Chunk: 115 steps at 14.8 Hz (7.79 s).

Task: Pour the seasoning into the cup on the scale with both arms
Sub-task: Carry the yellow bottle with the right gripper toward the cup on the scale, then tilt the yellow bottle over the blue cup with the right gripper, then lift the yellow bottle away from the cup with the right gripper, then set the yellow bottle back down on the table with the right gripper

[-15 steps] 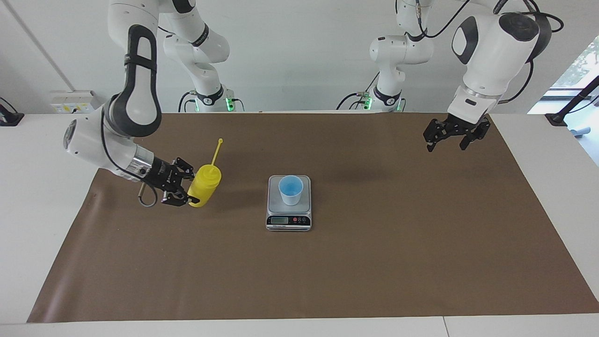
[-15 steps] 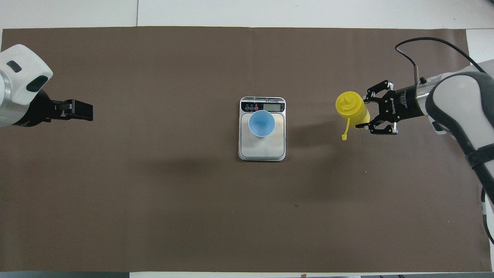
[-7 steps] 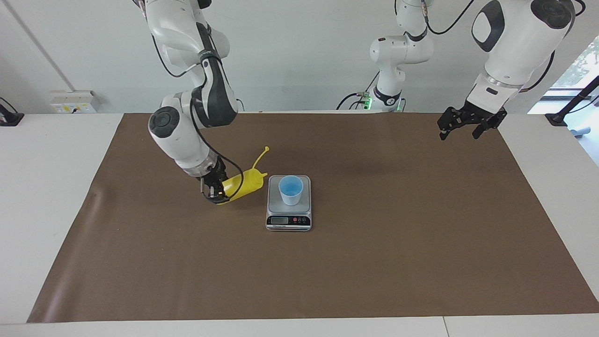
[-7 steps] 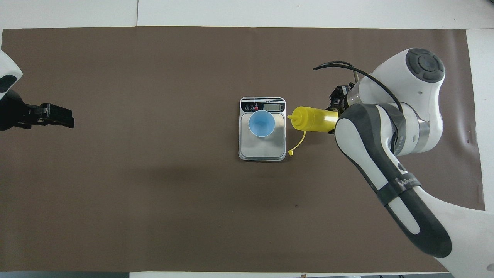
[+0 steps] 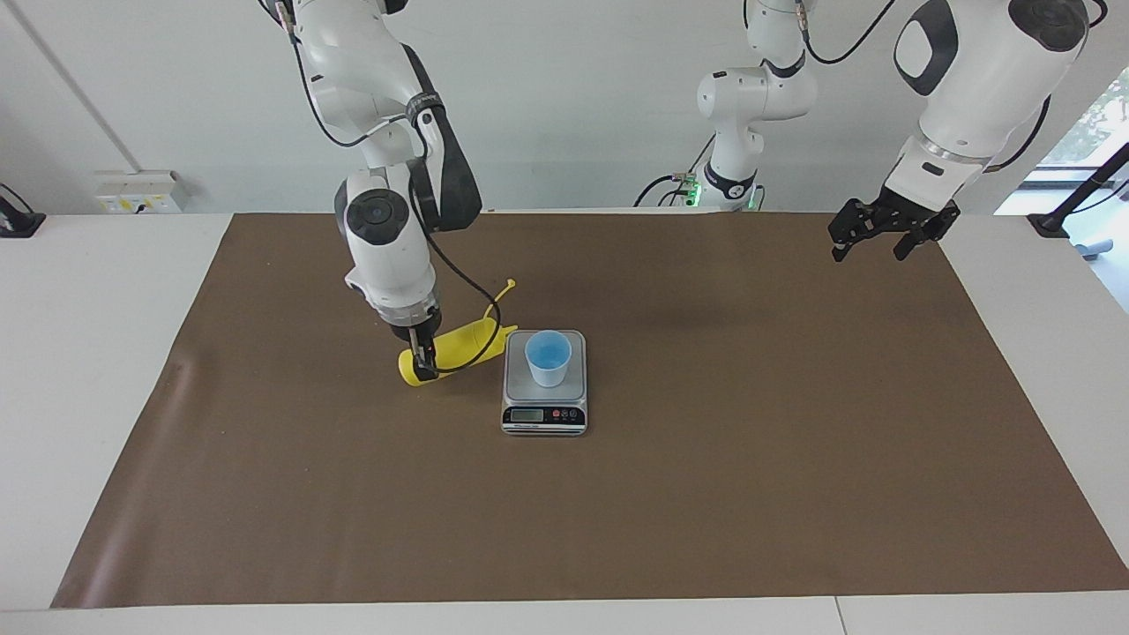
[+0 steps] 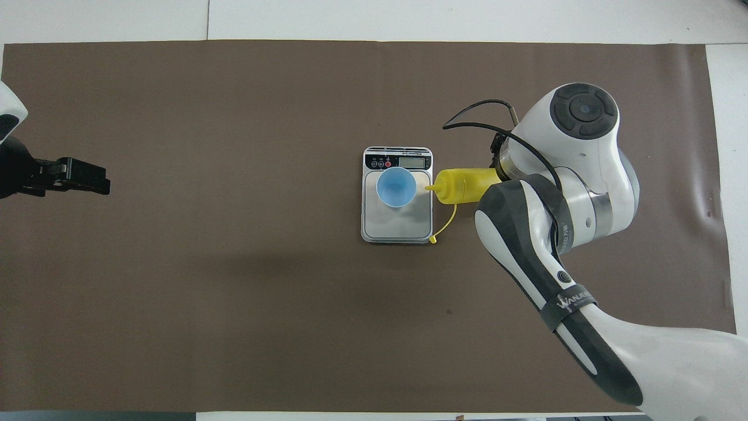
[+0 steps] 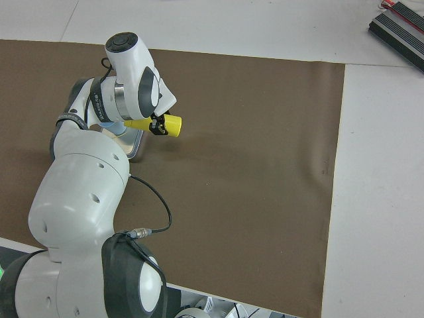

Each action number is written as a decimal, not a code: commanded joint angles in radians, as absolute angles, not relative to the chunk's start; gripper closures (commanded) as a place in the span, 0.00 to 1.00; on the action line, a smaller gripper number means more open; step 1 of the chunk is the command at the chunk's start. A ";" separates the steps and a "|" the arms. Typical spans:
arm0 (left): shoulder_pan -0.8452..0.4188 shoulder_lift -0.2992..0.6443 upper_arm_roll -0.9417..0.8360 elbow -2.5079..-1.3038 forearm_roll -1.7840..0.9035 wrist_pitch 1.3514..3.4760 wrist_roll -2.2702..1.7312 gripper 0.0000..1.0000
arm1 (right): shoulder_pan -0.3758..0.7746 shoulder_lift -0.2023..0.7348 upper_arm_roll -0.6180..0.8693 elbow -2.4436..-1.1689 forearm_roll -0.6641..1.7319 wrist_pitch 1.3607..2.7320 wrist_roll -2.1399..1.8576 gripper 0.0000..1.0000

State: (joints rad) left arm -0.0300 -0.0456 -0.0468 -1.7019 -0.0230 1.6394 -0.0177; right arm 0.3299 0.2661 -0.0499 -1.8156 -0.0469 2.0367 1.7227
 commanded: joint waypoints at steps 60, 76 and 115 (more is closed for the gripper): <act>-0.015 -0.034 -0.051 -1.600 -0.009 1.519 0.009 0.00 | -0.454 0.242 -0.052 -2.006 1.055 1.660 0.821 1.00; -0.015 -0.034 -0.051 -1.600 -0.009 1.519 0.008 0.00 | -0.497 0.482 -0.052 -2.008 1.143 1.661 0.517 1.00; -0.015 -0.034 -0.051 -1.600 -0.009 1.519 0.009 0.00 | -0.034 0.042 -0.073 -1.454 0.080 1.346 0.051 0.00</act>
State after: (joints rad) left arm -0.0222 -0.0355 -0.0462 -1.6041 -0.0196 1.5322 -0.0018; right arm -0.0858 0.1336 -0.0403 -1.3465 0.1333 1.2776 0.0818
